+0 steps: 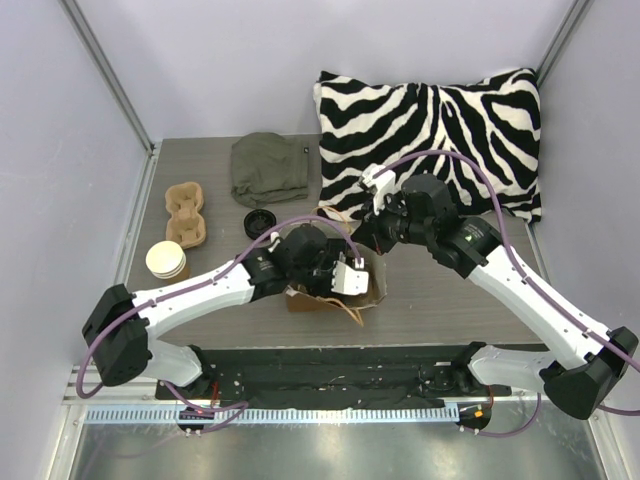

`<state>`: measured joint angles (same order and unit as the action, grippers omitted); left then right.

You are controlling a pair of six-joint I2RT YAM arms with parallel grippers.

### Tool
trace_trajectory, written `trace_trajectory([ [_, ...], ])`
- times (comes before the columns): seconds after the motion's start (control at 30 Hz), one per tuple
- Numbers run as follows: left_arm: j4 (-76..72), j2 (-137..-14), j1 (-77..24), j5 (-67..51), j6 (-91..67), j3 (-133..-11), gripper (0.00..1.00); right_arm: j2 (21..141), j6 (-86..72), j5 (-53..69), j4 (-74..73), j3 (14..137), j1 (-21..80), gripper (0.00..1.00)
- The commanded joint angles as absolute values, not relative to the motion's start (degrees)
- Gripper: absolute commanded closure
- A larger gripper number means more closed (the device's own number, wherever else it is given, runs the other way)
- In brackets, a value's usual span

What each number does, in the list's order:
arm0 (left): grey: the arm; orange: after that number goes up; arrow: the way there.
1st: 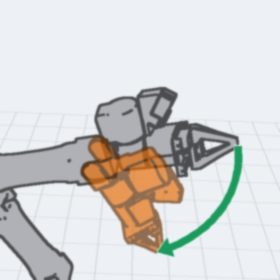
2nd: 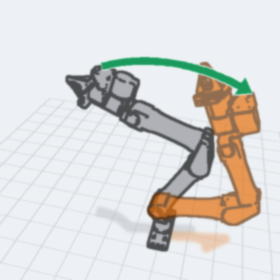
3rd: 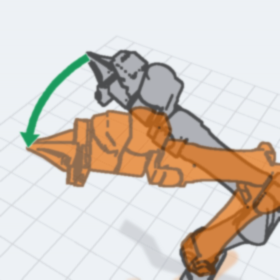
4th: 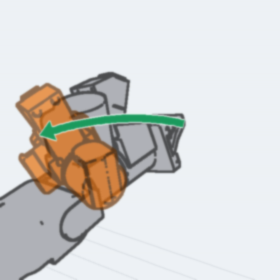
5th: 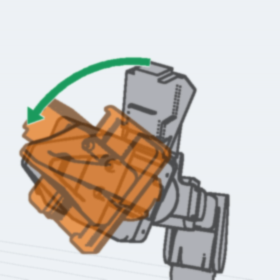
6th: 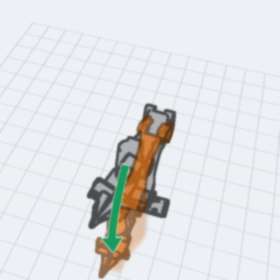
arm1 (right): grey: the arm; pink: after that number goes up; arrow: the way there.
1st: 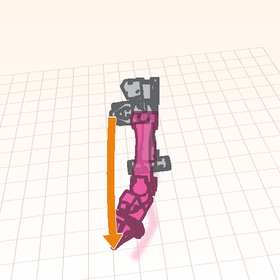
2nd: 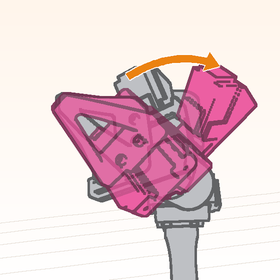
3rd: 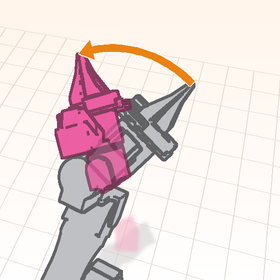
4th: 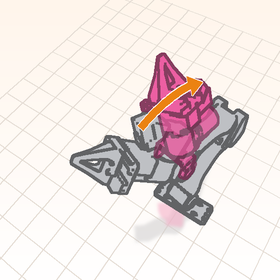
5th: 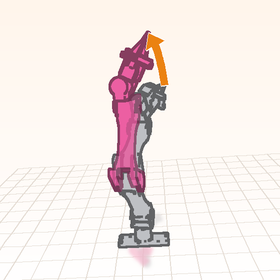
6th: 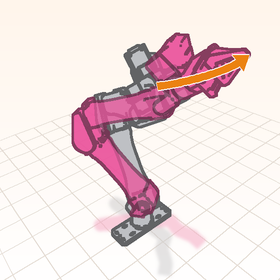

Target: Pack the takeout coffee

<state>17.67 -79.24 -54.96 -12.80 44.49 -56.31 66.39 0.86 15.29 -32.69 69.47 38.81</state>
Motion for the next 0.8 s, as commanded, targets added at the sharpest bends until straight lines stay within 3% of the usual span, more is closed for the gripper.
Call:
trace_trajectory([
  [0.0, 15.29, -76.82, -54.32, -15.29, 45.79, -56.95, 0.0, 66.45, 0.09, 13.1, -36.74, 70.75, 38.67, 0.99],
  [0.77, 17.57, -70.66, -52.74, -24.87, 46.32, -57.66, 0.0, 65.3, 3.95, 11.6, -33.75, 68.91, 38.58, 0.99],
])
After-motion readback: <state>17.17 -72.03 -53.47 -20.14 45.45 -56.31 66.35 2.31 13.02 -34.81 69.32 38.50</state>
